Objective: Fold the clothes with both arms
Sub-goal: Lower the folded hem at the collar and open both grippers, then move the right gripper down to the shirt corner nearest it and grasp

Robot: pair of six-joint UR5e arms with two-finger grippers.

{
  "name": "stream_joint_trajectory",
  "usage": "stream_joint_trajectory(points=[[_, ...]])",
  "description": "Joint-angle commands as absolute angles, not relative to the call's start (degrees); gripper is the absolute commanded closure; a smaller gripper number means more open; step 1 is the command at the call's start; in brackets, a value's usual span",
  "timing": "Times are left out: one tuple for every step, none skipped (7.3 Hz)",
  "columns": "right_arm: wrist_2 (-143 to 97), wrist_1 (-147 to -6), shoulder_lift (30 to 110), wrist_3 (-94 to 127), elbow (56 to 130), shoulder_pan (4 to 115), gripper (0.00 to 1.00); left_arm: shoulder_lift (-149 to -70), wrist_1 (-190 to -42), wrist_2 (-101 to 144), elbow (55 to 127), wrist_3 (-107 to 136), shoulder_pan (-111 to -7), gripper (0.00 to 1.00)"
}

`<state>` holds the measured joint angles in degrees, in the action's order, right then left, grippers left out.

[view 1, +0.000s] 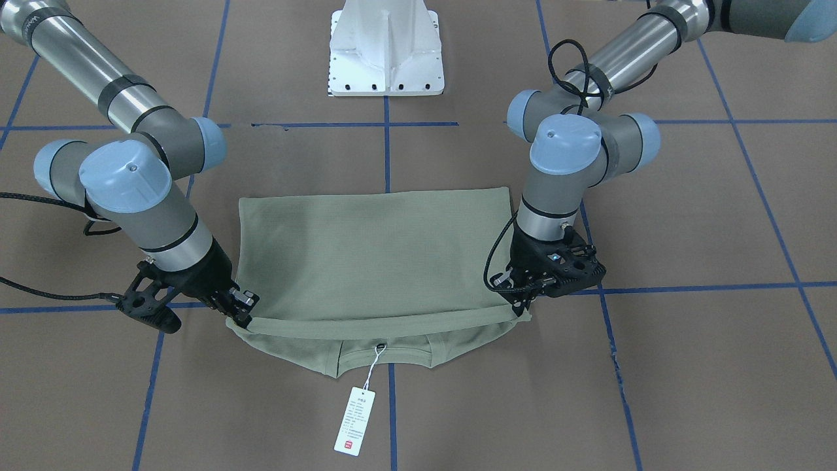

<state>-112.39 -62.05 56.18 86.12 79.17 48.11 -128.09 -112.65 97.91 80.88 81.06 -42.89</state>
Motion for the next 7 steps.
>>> stream_joint_trajectory(points=[[-112.7, -62.0, 56.5, 86.0, 79.2, 48.2, 0.0, -128.3, -112.5, 97.9, 80.9, 80.8, -43.0, 0.01], [-112.8, -60.7, 56.9, 86.2, 79.5, 48.1, 0.0, -128.3, -112.3, 98.0, 81.2, 80.7, -43.0, 0.01], [-113.7, -58.1, 58.9, 86.7, 81.5, 47.6, 0.0, -128.3, -112.2, 98.3, 81.6, 80.8, -43.0, 0.01], [-113.0, -58.1, 65.2, 86.7, 88.4, 44.4, 0.0, -128.0, -111.9, 98.3, 83.2, 80.8, -43.0, 0.01], [-113.3, -58.9, 68.7, 87.2, 94.2, 41.6, 0.0, -127.9, -111.5, 98.3, 84.1, 80.9, -43.0, 0.01], [-113.0, -59.2, 73.6, 87.3, 98.5, 39.0, 0.0, -127.6, -109.9, 98.3, 86.1, 80.9, -43.0, 0.01], [-113.3, -59.2, 76.8, 87.3, 101.3, 38.1, 0.0, -127.6, -108.9, 98.3, 86.6, 80.9, -43.0, 0.01]])
